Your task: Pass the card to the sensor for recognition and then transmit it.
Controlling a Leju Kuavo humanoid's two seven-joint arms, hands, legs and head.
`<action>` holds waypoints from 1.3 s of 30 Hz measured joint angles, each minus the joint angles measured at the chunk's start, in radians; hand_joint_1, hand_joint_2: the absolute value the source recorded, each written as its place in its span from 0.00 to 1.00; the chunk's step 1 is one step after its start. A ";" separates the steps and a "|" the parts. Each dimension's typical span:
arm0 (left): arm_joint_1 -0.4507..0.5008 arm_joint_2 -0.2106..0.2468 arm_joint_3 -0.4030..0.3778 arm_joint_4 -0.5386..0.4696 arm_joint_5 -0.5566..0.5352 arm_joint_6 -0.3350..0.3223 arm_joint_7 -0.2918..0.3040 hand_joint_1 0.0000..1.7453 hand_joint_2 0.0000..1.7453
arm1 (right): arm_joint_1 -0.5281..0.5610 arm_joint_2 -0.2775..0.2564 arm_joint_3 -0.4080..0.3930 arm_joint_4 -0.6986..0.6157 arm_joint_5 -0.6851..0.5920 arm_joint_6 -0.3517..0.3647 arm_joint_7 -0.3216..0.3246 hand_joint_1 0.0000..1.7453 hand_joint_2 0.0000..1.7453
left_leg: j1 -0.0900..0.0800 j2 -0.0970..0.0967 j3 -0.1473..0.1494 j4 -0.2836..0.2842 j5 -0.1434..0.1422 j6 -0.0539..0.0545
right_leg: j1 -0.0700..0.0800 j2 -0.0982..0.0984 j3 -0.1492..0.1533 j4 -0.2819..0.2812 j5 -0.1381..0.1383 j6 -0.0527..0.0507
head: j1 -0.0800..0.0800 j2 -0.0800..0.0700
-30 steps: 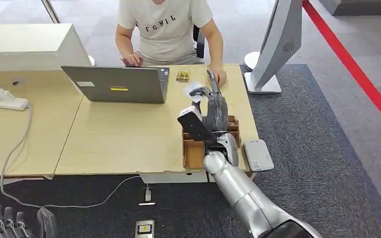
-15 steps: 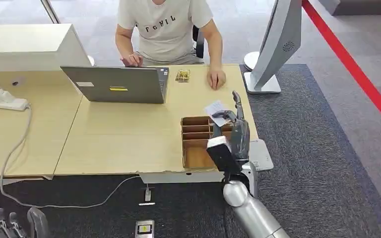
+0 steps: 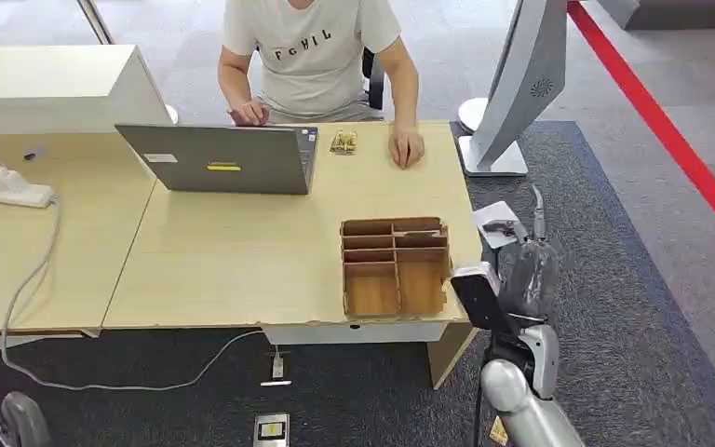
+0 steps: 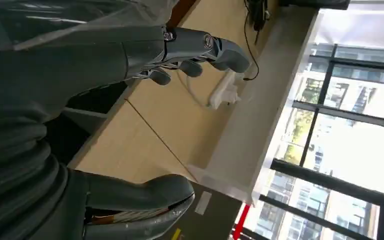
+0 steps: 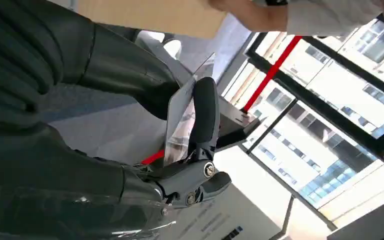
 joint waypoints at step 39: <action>-0.014 -0.047 0.105 -0.034 -0.103 0.013 0.000 0.00 1.00 | -0.090 0.010 0.017 0.572 -0.232 0.002 -0.093 1.00 1.00 | 0.000 0.000 -0.001 -0.001 0.000 0.000 | 0.000 0.000 0.001 0.001 0.000 0.000 | 0.000 0.000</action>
